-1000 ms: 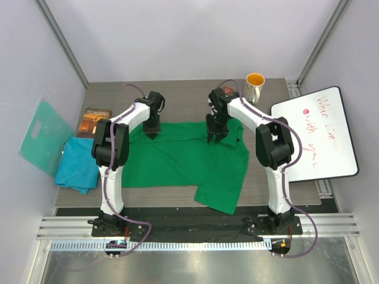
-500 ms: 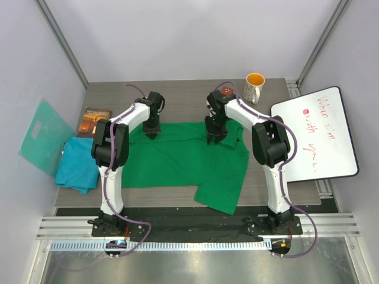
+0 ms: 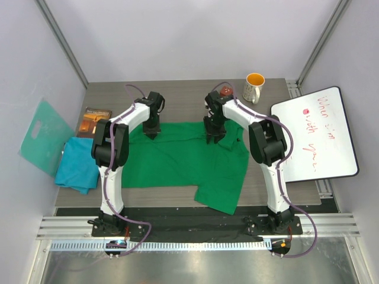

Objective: Fold and stack the t-shirts

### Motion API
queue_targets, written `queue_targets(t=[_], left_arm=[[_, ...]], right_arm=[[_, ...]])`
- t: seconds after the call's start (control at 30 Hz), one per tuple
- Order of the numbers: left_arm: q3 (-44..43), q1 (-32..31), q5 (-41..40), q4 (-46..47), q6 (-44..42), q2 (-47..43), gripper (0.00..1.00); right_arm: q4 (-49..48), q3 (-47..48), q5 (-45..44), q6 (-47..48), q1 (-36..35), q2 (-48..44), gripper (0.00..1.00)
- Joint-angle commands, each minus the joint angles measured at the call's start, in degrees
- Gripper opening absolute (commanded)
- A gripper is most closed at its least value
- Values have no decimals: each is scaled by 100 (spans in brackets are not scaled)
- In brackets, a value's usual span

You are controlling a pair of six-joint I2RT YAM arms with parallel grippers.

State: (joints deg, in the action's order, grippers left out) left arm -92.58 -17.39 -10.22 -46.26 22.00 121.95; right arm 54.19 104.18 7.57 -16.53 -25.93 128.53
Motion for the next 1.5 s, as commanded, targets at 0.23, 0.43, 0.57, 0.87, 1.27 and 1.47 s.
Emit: queue_targets(t=[0.23, 0.43, 0.57, 0.87, 1.27, 1.47], left_arm=[[108, 7, 222, -375, -47, 224, 2], [152, 7, 231, -349, -38, 259, 2], [178, -1, 257, -305, -20, 259, 2], [91, 7, 301, -305, -29, 312, 2], [73, -1, 336, -296, -29, 329, 2], [82, 7, 336, -305, -29, 347, 2]], right_arm=[[30, 234, -318, 115, -158, 32, 20], [266, 296, -300, 80, -158, -223, 17], [434, 304, -327, 71, -158, -425, 18], [803, 515, -309, 54, -158, -557, 18], [1278, 419, 104, 36, -237, -654, 22], [1462, 322, 376, 19, -430, -645, 23]])
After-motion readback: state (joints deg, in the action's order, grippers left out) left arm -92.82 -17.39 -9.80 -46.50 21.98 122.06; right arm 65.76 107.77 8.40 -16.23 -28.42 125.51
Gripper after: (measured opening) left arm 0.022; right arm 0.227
